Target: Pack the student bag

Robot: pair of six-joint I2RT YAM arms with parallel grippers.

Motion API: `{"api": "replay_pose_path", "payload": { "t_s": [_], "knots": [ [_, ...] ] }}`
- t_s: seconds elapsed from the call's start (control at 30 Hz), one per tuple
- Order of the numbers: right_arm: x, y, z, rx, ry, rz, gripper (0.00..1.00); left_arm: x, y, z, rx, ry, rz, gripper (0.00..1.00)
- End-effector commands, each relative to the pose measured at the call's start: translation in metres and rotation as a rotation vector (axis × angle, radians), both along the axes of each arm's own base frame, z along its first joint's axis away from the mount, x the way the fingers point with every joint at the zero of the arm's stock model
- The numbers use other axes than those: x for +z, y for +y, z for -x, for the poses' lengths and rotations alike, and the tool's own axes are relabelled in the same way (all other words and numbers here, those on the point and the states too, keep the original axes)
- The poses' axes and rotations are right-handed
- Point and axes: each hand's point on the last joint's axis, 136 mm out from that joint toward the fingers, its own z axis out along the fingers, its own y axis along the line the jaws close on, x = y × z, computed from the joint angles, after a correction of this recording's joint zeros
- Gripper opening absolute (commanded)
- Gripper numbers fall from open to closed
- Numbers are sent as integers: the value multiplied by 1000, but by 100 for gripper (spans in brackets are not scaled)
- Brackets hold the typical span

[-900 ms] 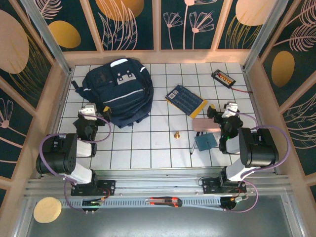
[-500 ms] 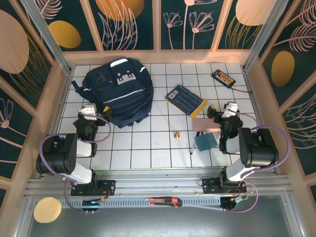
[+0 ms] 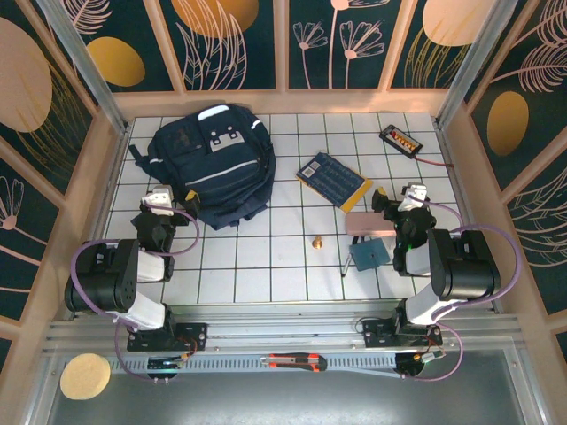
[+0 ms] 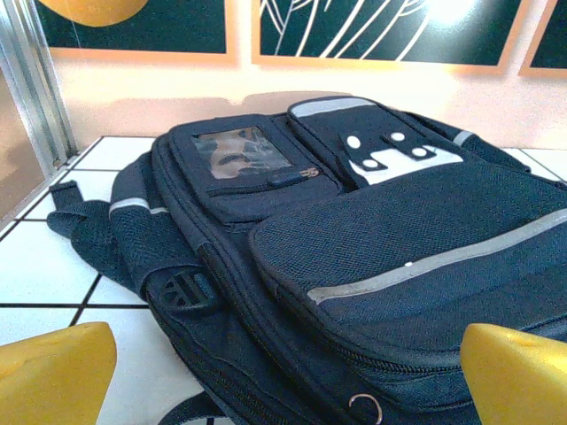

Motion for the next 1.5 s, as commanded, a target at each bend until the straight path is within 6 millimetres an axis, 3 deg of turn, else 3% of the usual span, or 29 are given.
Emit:
{"api": "replay_pose_path", "payload": {
  "t_s": [0.0, 0.53, 0.63, 0.7, 0.87, 1.03, 1.1, 1.2, 1.33, 1.47],
  "knots": [
    [7, 0, 0, -8, -33, -7, 99, 13, -2, -1, -11, -53, -11, 99],
    [6, 0, 0, -3, -32, -11, 99, 13, -1, -1, -7, -53, -10, 99],
    [6, -1, 0, 8, -30, -24, 99, 14, 10, -1, 60, -54, 8, 99],
    [6, -1, 0, 13, -29, -28, 99, 13, 29, 0, 171, -53, 42, 99],
    [13, -13, -6, -49, -9, -47, 99, 27, 38, 6, 228, -67, 55, 99],
    [40, -27, -18, -133, 46, -98, 99, 51, 68, 32, 423, -88, 185, 99],
    [52, -34, -26, -160, 113, -169, 99, 53, 74, 35, 484, -13, 258, 99],
    [54, -39, -39, -199, 305, -290, 99, 71, 51, 24, 353, 82, 265, 99],
    [71, -6, -51, -82, 459, -369, 99, 78, 25, 15, 234, 245, 282, 99],
    [99, 46, -56, 137, 494, -479, 99, 79, -6, 5, 143, 355, 225, 99]
  ]
}}
